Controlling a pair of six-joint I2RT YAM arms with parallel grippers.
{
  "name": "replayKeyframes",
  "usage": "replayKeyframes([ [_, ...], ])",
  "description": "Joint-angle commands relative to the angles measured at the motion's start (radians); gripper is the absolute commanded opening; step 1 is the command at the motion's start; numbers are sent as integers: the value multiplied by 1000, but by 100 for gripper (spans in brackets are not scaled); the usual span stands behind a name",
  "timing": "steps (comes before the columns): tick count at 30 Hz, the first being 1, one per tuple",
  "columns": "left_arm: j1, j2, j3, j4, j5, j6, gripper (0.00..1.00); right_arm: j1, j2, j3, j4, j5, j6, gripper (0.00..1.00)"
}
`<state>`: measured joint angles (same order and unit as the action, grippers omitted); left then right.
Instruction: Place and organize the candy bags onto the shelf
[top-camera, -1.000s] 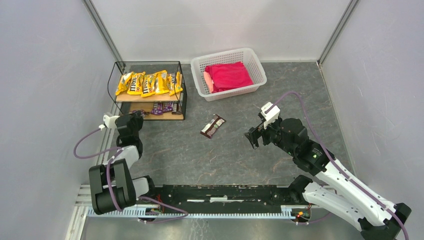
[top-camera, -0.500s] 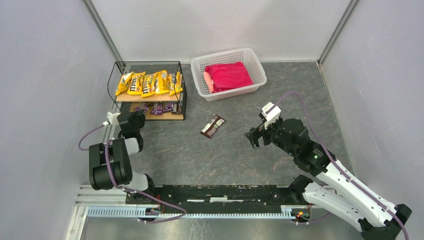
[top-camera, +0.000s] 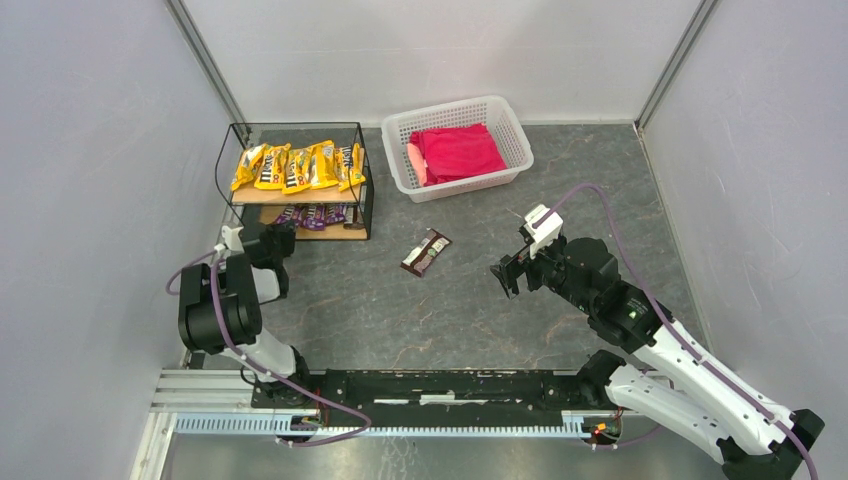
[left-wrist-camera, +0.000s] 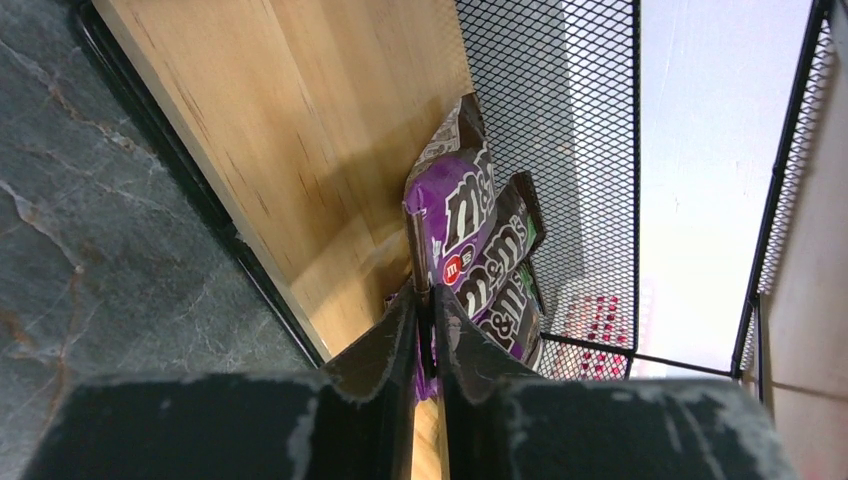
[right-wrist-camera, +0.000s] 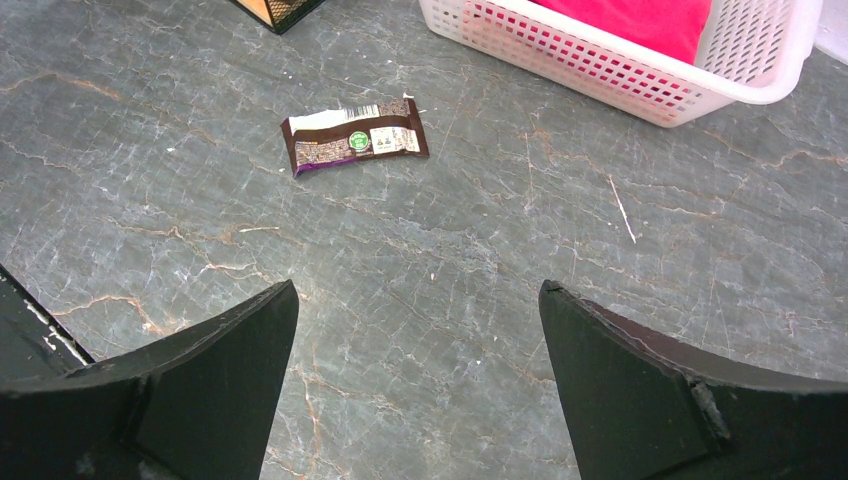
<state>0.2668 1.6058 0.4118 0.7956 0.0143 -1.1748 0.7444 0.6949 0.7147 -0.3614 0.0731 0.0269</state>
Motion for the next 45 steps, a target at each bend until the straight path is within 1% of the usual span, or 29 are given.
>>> replayKeyframes([
  [1,5,24,33,59,21,-48,22,6,-10,3,20,22,-11,98],
  [4,8,23,55,10,24,-25,28,6,-6,4,21,16,-11,98],
  [7,16,11,92,-104,23,-1,39,6,-4,3,21,11,-10,98],
  [9,24,1,112,-191,25,19,44,6,-1,2,22,8,-9,98],
  [12,38,-20,109,-225,26,43,51,5,4,2,23,1,-7,98],
  [15,58,-50,88,-226,32,57,53,6,9,2,25,-4,-5,98],
  [21,69,-75,81,-225,42,94,44,6,23,-4,33,-17,0,98],
  [24,77,-19,104,-176,94,97,31,5,29,-4,34,-20,0,98],
  [26,77,35,119,-136,132,86,25,6,30,-6,36,-20,0,98],
  [28,78,69,124,-93,151,73,20,5,29,-7,37,-17,0,98],
  [33,78,121,161,-79,160,92,14,5,35,-17,38,-10,1,98],
  [36,78,113,172,-99,164,111,14,6,46,-17,44,-15,5,98],
  [38,78,88,170,-126,153,129,19,5,57,-15,46,-22,7,98],
  [40,78,59,175,-181,139,153,29,6,69,-15,50,-35,13,98],
  [41,80,42,178,-209,135,162,37,6,73,-15,55,-41,17,98],
  [45,86,-49,153,-299,127,160,55,6,101,-17,69,-66,27,98],
])
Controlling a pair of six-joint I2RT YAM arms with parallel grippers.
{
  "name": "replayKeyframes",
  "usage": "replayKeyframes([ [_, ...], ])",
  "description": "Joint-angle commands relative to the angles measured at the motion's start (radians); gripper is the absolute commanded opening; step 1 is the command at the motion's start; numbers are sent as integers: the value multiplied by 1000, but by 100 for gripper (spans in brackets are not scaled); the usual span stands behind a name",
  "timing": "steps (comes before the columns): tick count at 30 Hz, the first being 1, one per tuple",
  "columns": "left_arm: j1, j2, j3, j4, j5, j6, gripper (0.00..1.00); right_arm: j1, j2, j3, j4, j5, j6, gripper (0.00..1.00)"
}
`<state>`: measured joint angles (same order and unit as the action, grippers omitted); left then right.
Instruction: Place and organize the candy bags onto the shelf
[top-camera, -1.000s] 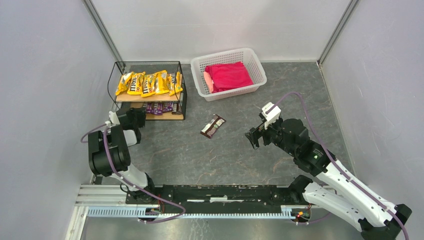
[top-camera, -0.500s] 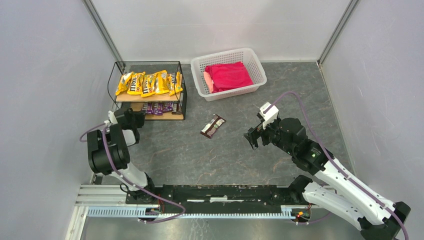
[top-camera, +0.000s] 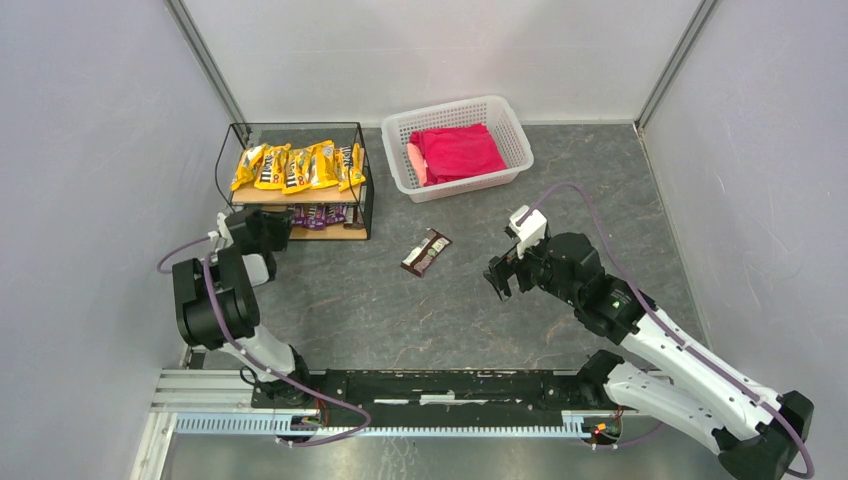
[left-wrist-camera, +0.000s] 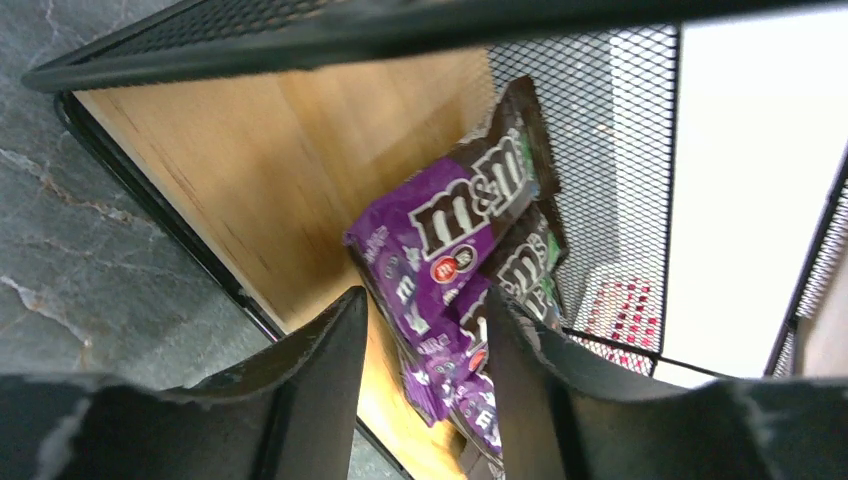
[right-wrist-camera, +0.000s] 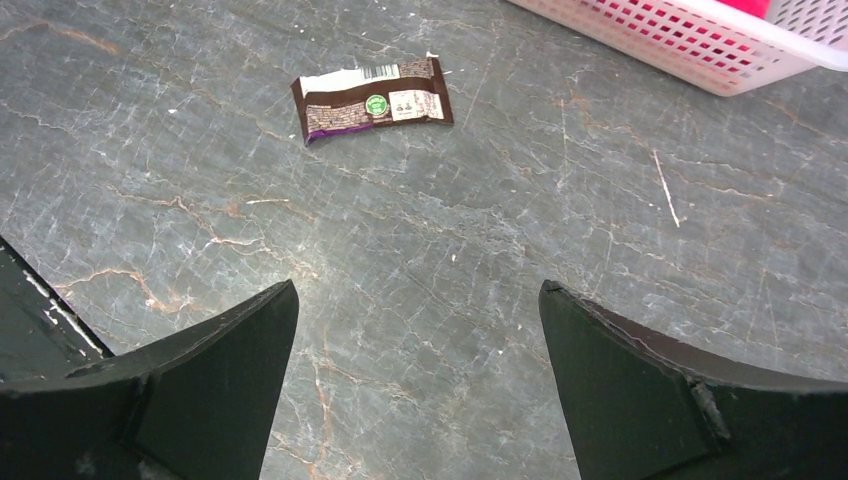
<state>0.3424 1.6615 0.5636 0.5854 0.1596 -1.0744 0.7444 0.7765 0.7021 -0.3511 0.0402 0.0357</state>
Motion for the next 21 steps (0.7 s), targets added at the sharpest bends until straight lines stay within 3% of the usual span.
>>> replayKeyframes([
  [1,10,-132,-3,-129,-26,60,61,5,32,-2,60,-38,21,98],
  [3,11,-185,-8,-227,-47,61,84,5,57,-1,62,-38,31,98],
  [6,11,-267,-10,-382,-60,70,97,6,102,-1,69,-64,44,98],
  [13,11,-528,-88,-648,-63,71,100,6,224,28,92,-117,73,98],
  [21,11,-740,-173,-768,72,128,100,6,449,115,175,-154,210,98],
])
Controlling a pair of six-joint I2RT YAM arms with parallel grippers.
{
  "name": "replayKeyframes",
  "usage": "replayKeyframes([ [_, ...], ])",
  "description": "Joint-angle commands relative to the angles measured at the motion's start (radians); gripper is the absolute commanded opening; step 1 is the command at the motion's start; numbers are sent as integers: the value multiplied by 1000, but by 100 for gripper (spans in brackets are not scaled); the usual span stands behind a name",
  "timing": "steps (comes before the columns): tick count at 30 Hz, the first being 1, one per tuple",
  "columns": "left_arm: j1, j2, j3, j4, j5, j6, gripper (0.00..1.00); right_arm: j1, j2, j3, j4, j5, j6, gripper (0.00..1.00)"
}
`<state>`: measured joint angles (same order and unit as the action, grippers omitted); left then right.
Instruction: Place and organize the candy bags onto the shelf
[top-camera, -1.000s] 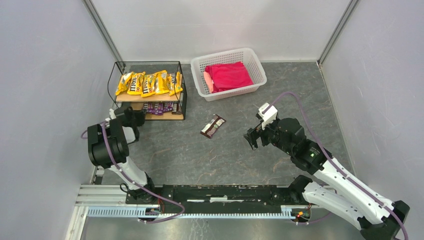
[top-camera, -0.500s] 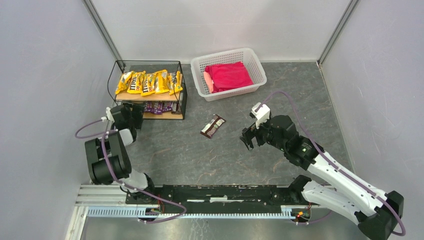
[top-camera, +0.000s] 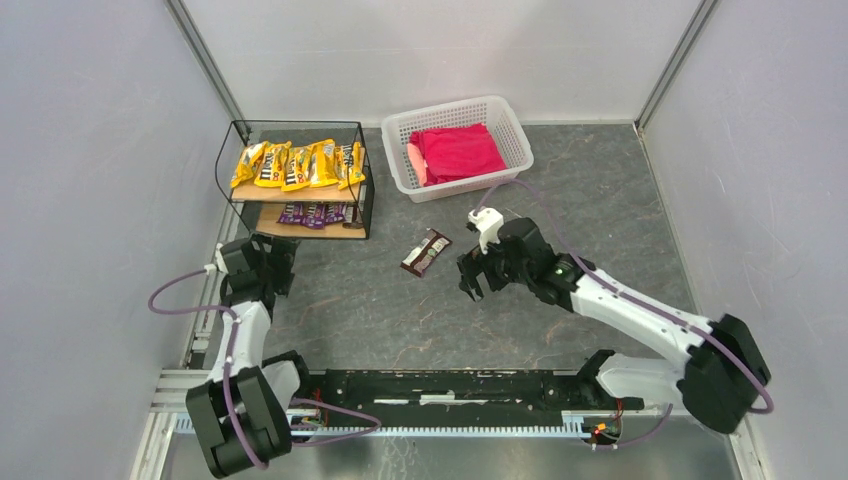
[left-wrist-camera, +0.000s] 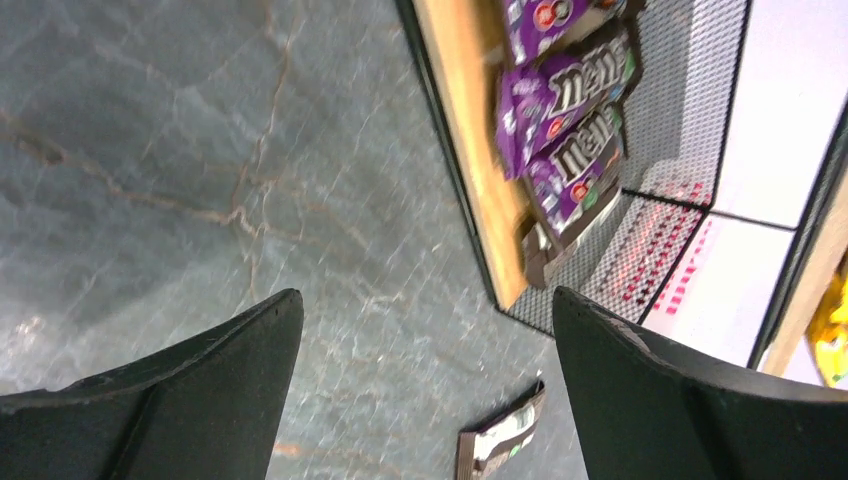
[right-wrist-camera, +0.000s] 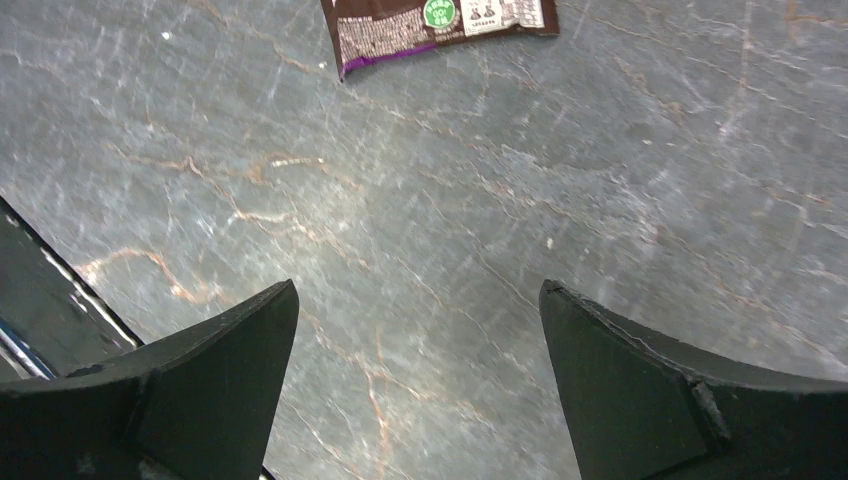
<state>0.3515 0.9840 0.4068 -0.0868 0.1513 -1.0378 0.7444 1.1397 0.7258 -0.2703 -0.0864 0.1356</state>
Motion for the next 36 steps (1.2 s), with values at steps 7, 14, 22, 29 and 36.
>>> replayKeyframes([
  [7,-1,-123,3,-98,303,225,100,5,309,142,261,-161,391,98],
  [14,-93,-182,81,-181,384,338,99,-1,437,41,607,-228,692,96],
  [22,-214,-248,88,-163,413,358,99,3,561,-3,756,-213,878,89],
  [29,-255,-274,74,-130,424,351,100,4,656,16,787,-200,886,77],
  [36,-262,-311,64,-102,420,343,100,5,693,16,817,-139,821,69],
])
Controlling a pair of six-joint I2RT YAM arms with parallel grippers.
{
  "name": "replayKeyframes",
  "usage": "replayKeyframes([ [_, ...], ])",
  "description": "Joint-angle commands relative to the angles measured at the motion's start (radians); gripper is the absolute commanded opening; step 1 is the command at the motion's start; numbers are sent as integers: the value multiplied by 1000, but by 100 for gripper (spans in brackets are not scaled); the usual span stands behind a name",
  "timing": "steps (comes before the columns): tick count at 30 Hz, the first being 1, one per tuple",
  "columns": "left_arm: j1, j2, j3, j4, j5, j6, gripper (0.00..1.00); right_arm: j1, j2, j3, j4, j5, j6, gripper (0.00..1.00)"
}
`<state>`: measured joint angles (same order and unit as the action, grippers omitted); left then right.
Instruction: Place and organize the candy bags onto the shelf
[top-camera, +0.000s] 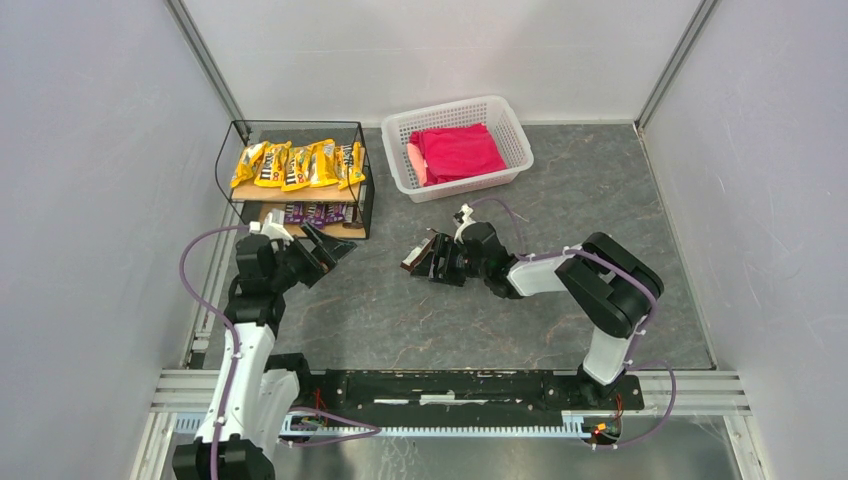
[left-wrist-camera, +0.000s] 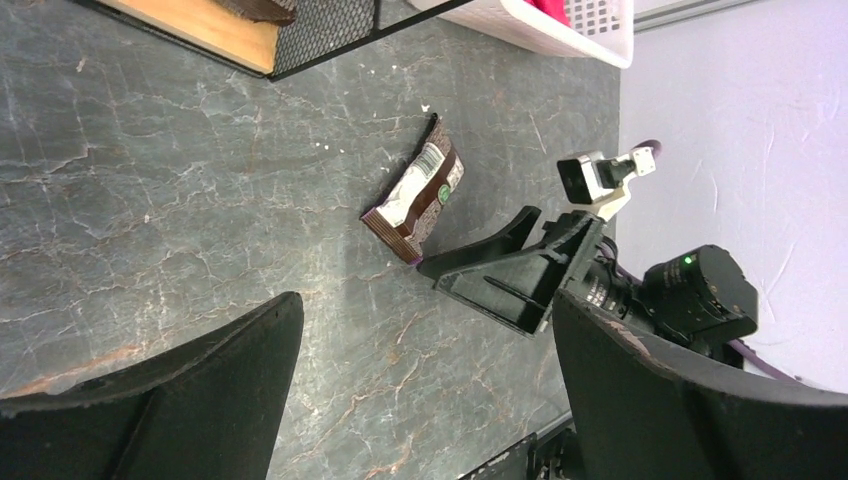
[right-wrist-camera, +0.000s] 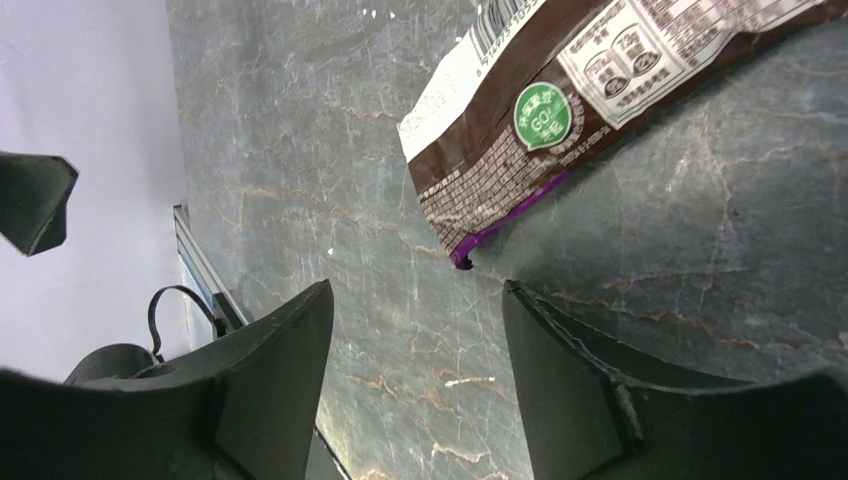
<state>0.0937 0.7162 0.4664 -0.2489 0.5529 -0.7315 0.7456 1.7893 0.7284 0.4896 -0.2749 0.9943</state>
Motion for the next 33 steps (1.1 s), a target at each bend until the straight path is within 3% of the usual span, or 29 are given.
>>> replayKeyframes([
  [1,-4,-59,1,67,15,36,100,2,55,11,70,46,-36,66],
  [8,-3,-176,-35,134,33,14,100,4,101,10,126,55,-41,52],
  [14,-7,-211,-49,247,216,0,97,3,92,34,109,42,-117,23],
  [18,-38,-222,-27,298,257,2,97,1,55,46,76,11,-186,2],
  [21,-81,-190,61,243,265,72,97,-7,1,38,62,-41,-203,0],
  [25,-232,-138,171,186,208,184,97,-32,-84,35,-10,-172,-206,0],
  [33,-590,-31,223,114,-130,470,98,-116,-224,39,-181,-465,-273,0],
])
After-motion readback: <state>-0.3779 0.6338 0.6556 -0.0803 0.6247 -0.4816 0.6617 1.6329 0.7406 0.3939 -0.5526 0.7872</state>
